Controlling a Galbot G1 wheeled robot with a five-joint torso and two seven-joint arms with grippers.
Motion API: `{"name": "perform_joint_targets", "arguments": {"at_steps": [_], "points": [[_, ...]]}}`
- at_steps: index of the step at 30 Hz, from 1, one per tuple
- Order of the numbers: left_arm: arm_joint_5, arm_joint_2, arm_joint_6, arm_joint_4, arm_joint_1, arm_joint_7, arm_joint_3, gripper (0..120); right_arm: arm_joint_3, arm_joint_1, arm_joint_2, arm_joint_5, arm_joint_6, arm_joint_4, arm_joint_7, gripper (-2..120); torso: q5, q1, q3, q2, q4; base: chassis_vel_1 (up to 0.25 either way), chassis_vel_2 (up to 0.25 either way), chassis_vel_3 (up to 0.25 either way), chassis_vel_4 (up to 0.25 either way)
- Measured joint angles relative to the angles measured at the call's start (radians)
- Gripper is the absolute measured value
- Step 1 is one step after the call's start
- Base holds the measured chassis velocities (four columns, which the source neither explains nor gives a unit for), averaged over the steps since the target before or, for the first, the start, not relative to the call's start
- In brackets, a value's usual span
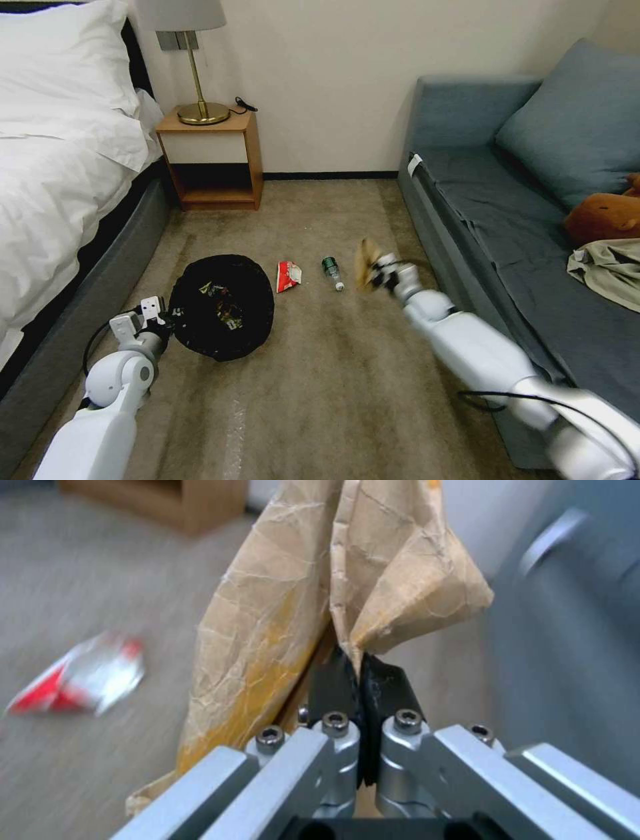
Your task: Pick up the trash bin, then pick up the garbage on the floor and place it into the trash bin.
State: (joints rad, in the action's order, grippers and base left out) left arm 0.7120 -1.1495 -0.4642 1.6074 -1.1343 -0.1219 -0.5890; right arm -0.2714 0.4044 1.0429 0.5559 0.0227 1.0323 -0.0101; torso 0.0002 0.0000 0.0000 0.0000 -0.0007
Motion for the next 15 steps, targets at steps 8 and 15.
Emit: {"name": "perform_joint_targets", "arguments": {"at_steps": [8,15], "points": [[0.053,-0.022,-0.047,-0.018,0.025,-0.028,0.036,0,-0.009,-0.067,-0.145,0.01,0.008,0.433,0.012,0,-0.0004,0.0,0.0,0.0,0.0007,0.0,0.0,0.0,0.0],[0.076,-0.035,-0.059,-0.01,-0.002,-0.038,0.024,0,-0.099,-0.131,-0.157,0.052,0.003,0.628,0.012,0,-0.0003,0.0,0.0,0.0,0.0009,0.0,0.0,0.0,0.0]]}}
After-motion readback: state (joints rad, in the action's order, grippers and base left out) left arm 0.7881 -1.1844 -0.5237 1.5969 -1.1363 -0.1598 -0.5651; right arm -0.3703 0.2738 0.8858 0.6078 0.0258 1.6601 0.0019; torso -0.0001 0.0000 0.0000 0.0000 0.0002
